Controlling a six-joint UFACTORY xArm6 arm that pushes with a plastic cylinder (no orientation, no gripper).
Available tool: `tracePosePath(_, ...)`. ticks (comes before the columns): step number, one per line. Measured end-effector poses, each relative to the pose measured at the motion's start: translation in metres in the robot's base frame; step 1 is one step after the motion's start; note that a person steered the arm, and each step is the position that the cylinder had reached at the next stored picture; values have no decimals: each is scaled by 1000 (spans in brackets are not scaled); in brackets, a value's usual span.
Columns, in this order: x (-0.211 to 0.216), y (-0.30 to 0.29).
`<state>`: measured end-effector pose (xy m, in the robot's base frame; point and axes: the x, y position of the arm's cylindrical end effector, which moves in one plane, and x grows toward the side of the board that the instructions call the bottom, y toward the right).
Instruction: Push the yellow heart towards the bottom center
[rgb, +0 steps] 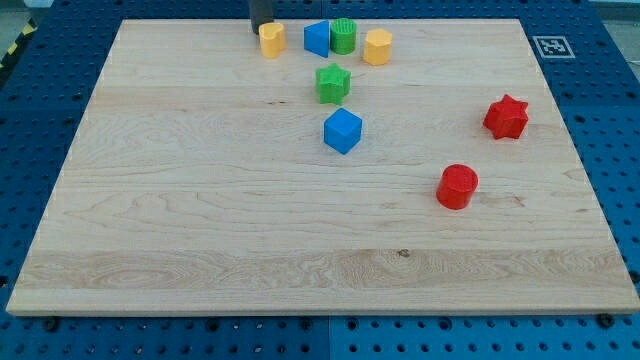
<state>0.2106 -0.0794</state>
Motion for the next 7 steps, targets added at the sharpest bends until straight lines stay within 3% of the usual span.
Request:
tracePosePath(3, 59, 12)
tracePosePath(7, 167, 11)
